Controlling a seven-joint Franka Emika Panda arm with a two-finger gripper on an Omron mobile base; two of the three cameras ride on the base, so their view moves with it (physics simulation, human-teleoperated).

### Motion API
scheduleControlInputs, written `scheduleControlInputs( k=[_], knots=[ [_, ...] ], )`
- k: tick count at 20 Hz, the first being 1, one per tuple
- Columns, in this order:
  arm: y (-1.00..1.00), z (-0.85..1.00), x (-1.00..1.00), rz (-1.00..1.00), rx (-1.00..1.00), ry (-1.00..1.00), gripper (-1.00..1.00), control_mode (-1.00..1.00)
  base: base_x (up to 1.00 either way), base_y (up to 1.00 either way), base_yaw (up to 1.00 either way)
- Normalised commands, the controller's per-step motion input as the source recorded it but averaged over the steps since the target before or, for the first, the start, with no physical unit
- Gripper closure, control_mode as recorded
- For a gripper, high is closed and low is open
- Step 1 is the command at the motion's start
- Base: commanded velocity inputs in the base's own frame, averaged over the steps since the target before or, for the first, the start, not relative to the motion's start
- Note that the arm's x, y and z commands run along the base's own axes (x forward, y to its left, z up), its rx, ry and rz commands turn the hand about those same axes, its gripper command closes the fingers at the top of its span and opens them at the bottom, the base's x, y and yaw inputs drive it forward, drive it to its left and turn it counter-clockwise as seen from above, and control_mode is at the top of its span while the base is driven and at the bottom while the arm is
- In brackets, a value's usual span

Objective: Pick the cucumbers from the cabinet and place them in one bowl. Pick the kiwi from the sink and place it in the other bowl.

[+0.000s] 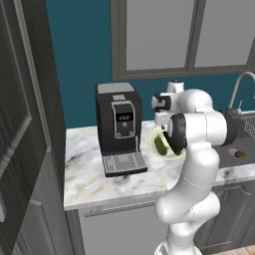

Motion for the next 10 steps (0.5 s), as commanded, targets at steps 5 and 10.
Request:
scheduleControlInputs(
  k=[5,10],
  knots=[
    [-0.02,-0.17,0.45,0.01,0.0,-0.04,-1.0,-1.0,0.0,0.0,0.0],
    [-0.05,-0.14,0.42,0.0,0.0,0.0,-1.0,-1.0,0.0,0.0,0.0]
  ],
)
